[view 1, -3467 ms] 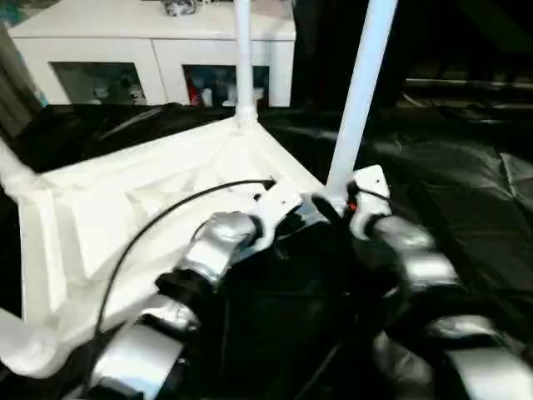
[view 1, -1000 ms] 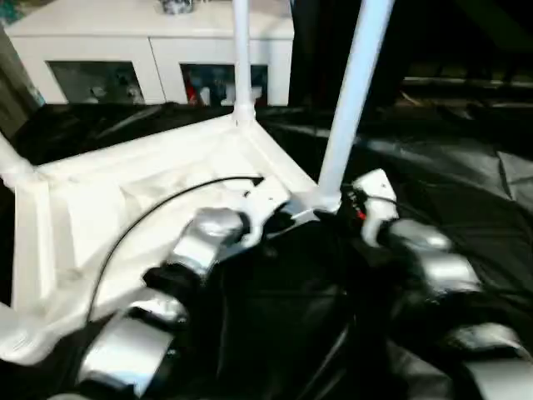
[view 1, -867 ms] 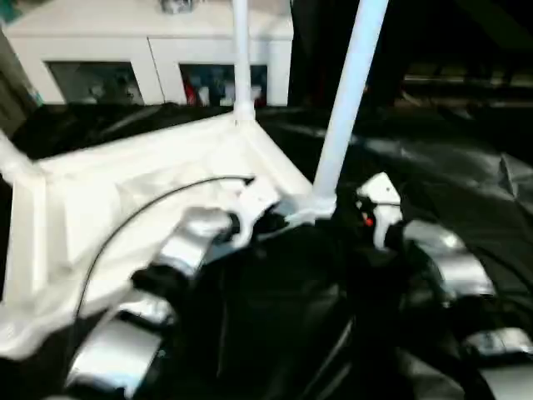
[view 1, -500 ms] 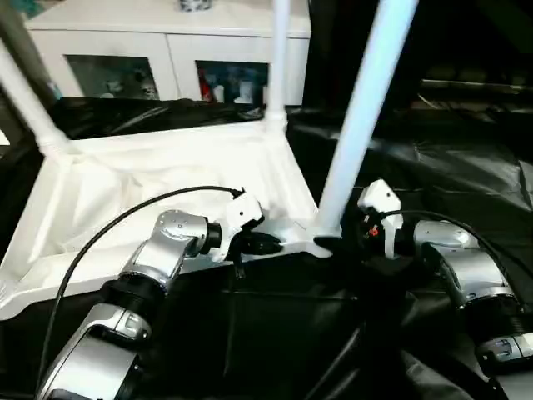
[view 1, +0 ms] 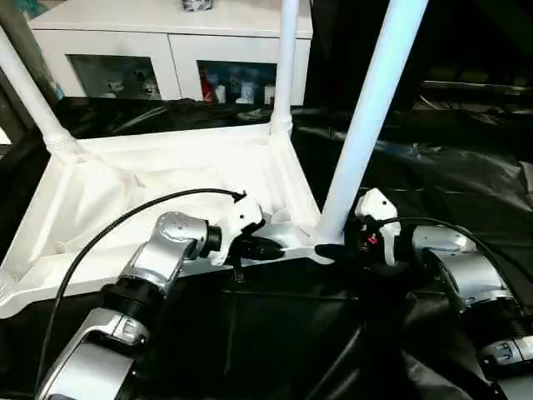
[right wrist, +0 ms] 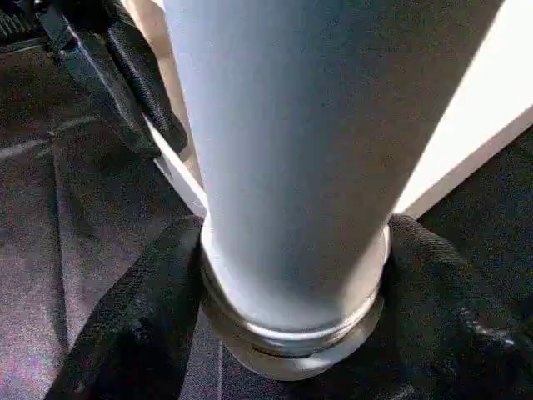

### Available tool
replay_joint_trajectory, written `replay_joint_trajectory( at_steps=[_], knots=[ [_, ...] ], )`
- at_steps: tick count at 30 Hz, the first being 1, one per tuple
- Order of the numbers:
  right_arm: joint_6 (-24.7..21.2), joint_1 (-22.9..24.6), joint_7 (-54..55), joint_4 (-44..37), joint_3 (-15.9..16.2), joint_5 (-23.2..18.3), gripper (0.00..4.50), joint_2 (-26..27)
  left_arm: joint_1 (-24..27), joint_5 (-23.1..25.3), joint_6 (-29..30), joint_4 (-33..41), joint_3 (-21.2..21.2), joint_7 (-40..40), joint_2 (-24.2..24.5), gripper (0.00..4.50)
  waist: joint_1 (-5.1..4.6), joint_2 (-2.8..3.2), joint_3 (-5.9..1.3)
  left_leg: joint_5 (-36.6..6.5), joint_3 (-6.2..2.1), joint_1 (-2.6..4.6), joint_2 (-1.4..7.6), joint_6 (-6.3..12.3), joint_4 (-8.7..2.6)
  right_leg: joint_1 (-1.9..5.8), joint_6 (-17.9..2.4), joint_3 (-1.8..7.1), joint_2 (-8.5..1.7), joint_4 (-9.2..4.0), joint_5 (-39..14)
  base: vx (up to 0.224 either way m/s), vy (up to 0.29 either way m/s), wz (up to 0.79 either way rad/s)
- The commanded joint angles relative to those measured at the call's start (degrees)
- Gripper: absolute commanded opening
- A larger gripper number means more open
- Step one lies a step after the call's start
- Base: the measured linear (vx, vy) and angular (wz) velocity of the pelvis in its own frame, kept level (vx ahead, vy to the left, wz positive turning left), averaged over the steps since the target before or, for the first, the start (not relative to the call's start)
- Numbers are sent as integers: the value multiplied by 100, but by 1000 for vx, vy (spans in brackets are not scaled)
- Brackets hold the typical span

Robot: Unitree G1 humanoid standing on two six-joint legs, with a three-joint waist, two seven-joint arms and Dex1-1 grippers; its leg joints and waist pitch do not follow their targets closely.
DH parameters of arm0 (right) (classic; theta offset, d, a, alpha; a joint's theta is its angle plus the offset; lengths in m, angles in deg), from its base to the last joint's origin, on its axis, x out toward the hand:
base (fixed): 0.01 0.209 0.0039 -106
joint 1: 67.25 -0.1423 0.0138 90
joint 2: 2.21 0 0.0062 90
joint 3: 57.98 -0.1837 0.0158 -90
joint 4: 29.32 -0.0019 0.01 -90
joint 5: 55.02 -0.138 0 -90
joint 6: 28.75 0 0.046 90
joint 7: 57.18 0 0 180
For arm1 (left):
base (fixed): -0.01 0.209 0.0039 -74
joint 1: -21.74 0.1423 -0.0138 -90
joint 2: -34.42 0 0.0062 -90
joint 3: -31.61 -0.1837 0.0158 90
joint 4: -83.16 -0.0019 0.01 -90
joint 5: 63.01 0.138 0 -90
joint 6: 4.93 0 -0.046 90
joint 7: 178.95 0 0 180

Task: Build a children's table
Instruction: Rotate leg to tighten

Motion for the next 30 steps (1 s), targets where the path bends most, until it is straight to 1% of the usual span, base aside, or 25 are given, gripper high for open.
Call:
replay_joint_trajectory(
  at_steps=[1,3,4,6,7,8,9,10,11,12,13,14,15,16,17,18,20,21,22,25,26,27,28,29,30],
  knots=[
    [-47,27,-106,-92,30,-78,277,30,-1,-290,-30,280,30,173,-77,0,-14,-102,-389,-950,-154,163,369,459,-361,248,-1474,241,-369,-334,-906,0,0,0],
    [-54,52,-131,-111,38,-92,277,37,7,-286,-18,285,21,190,-67,0,-14,-105,-388,-952,-155,162,368,461,-361,250,-1472,241,-370,-333,-918,0,0,0],
    [-61,69,-116,-112,37,-95,277,49,14,-280,-10,285,14,186,-69,0,-13,-93,-391,-939,-157,163,367,461,-358,251,-1471,242,-369,-330,-910,0,0,0],
    [-100,75,12,-42,0,-91,276,111,13,-227,-25,243,7,104,-85,0,-16,-101,-396,-908,-157,159,365,469,-355,256,-1479,242,-369,-324,-861,0,0,0],
    [-102,53,212,75,-46,-51,276,175,-13,-124,-35,166,-7,-79,-114,0,-18,-99,-391,-919,-158,157,365,468,-358,253,-1481,240,-369,-328,-877,0,0,0],
    [-76,-13,819,362,-183,50,276,367,-101,77,-75,-76,7,-593,-242,0,-35,-93,-388,-970,-158,162,364,437,-360,240,-1476,242,-366,-336,-931,0,0,0],
    [-63,-40,1081,485,-245,94,276,448,-139,165,-86,-175,14,-820,-300,0,-69,-94,-363,-1124,-163,173,356,348,-379,215,-1452,249,-370,-377,-1149,0,0,0],
    [-55,-85,1595,690,-370,149,276,624,-206,258,-73,-337,43,-1194,-448,0,-85,-94,-356,-1260,-172,182,350,279,-392,219,-1426,244,-378,-395,-1342,0,0,0],
    [-100,-139,2229,852,-568,133,276,869,-277,324,-7,-464,67,-1572,-644,0,-132,-98,-341,-1463,-182,191,341,142,-405,211,-1342,244,-380,-436,-1693,0,0,0],
    [-164,-177,2608,925,-712,87,276,1026,-316,364,34,-523,67,-1769,-755,0,-137,-98,-341,-1595,-197,217,346,38,-422,205,-1244,247,-390,-468,-1940,0,0,0],
    [-164,-177,2608,925,-712,87,276,1026,-316,364,34,-523,67,-1769,-755,0,-149,-94,-337,-1644,-198,221,348,2,-426,197,-1210,251,-387,-472,-2001,0,0,0],
    [-263,-275,3525,1064,-1005,33,275,1348,-403,439,157,-627,71,-2207,-1019,0,-150,-107,-340,-1704,-212,214,342,-25,-436,219,-1129,244,-394,-487,-2103,0,0,0],
    [-276,-296,3754,1094,-1066,24,275,1436,-431,450,231,-648,71,-2345,-1135,0,-170,-93,-336,-1708,-205,216,347,-36,-443,193,-1122,260,-385,-485,-2072,0,0,0],
    [-286,-313,3946,1118,-1116,20,275,1513,-455,456,303,-665,70,-2470,-1245,0,-188,-90,-337,-1728,-214,229,339,-89,-454,188,-1098,250,-373,-492,-2074,0,0,0],
    [-235,-331,4207,1146,-1111,96,275,1607,-489,487,348,-699,60,-2688,-1407,0,-197,-64,-348,-1740,-217,225,331,-100,-445,199,-1095,248,-384,-497,-2041,0,0,0],
    [-182,-349,4412,1173,-1072,186,275,1691,-510,515,379,-724,26,-2828,-1553,0,-204,-81,-343,-1746,-206,230,334,-82,-445,187,-1080,252,-377,-514,-1982,0,0,0],
    [-10,-420,4715,1296,-1018,317,275,1931,-539,630,357,-818,-116,-3100,-1851,0,-202,-77,-350,-1730,-205,220,331,-46,-440,187,-1081,257,-381,-513,-1903,0,0,0],
    [2,-426,4726,1307,-1019,320,275,1943,-541,639,350,-826,-123,-3106,-1862,0,-200,-58,-351,-1726,-203,223,326,-41,-440,186,-1077,258,-379,-518,-1881,0,0,0],
    [52,-452,4769,1351,-1025,333,275,1991,-550,672,324,-861,-153,-3131,-1907,0,-204,-74,-359,-1653,-208,199,323,-1,-442,215,-1083,252,-378,-502,-1765,0,0,0],
    [155,-471,4745,1323,-999,359,275,2089,-549,766,229,-904,-258,-3098,-1959,0,-198,-78,-356,-1628,-201,189,315,101,-437,220,-1065,250,-380,-511,-1758,0,0,0],
    [180,-464,4700,1291,-1003,340,331,2103,-549,776,224,-906,-267,-3091,-1953,0,-199,-72,-352,-1632,-206,188,320,111,-442,220,-1057,245,-378,-512,-1781,0,0,0],
    [204,-428,4470,1143,-1048,215,331,2074,-553,765,203,-912,-235,-3053,-1877,0,-204,-63,-349,-1693,-208,191,323,109,-448,217,-1044,244,-373,-518,-1828,0,0,0],
    [214,-412,4377,1071,-1067,147,347,2060,-558,763,196,-921,-214,-3043,-1842,0,-204,-69,-346,-1729,-208,192,324,107,-450,217,-1034,246,-375,-526,-1857,0,0,0],
    [267,-385,4295,960,-1049,137,354,1988,-570,776,162,-930,-191,-3015,-1767,0,-198,-71,-350,-1735,-210,198,328,100,-450,211,-1026,247,-374,-523,-1850,0,0,0],
    [309,-365,4225,890,-1042,116,354,1943,-581,790,148,-938,-171,-3015,-1731,0,-194,-67,-355,-1697,-213,189,332,101,-455,218,-1041,246,-376,-513,-1777,0,0,0]
  ],
)
